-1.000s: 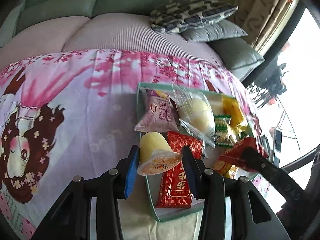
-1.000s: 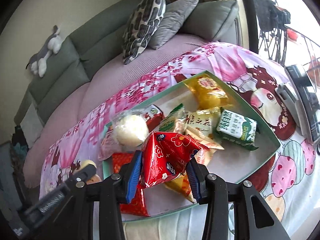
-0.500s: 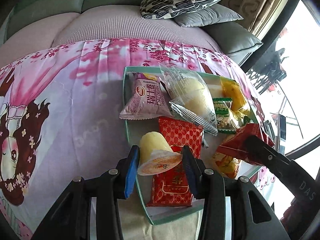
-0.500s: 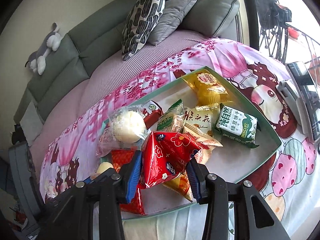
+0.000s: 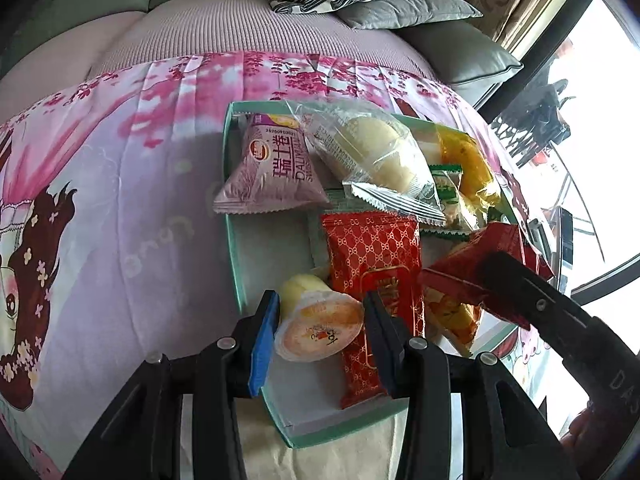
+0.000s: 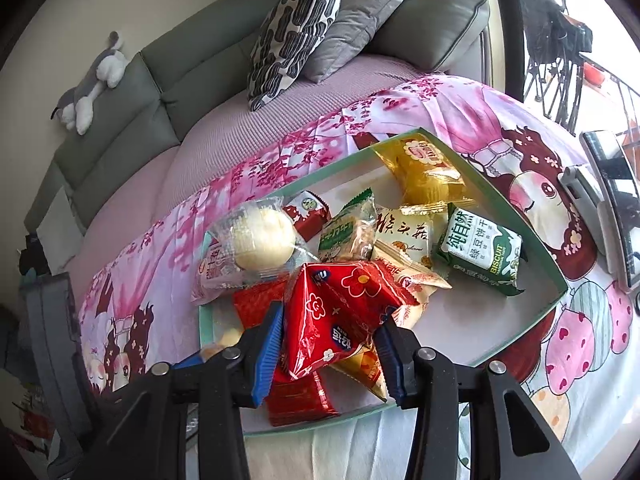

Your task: Organize snacks

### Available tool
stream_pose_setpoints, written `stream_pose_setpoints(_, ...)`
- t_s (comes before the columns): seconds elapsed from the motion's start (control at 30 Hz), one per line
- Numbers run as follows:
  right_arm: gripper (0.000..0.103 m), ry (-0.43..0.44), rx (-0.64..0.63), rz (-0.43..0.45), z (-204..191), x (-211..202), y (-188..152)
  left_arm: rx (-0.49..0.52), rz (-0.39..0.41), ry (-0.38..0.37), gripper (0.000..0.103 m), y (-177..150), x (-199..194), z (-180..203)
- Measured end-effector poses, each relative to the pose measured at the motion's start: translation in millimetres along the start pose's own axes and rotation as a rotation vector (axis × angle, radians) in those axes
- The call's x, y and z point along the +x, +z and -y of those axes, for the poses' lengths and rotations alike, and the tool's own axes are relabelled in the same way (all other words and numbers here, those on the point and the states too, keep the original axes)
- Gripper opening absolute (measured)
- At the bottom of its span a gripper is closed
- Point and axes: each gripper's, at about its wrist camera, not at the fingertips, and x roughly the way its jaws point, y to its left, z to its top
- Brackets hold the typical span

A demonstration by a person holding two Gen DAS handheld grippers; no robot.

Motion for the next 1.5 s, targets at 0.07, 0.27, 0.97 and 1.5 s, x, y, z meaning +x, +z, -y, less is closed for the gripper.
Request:
stream_pose_setpoints(0.07,0.049,-0.001,-0.011,-0.004,-1,1,0,0.000,-0.002,0.000,0.045,0,0,0)
stream_pose_setpoints(0.27,0.062,0.002,-0.026,-0.005,-3,2,0,-0.014,-0.001,0.001,0.046,3,-2,-2)
stream_pose_setpoints(0.97,0.082,0.017,-0.061,0.020,-10,-1,0,-0.104,0.105,0.199,0.084,8,-40,-36)
stream_pose_setpoints(1.5,0.103,-0.030,-0.194,0.066,-42,-1,-18,-0.200,0.120,0.534,0.096,-14,-62,-78)
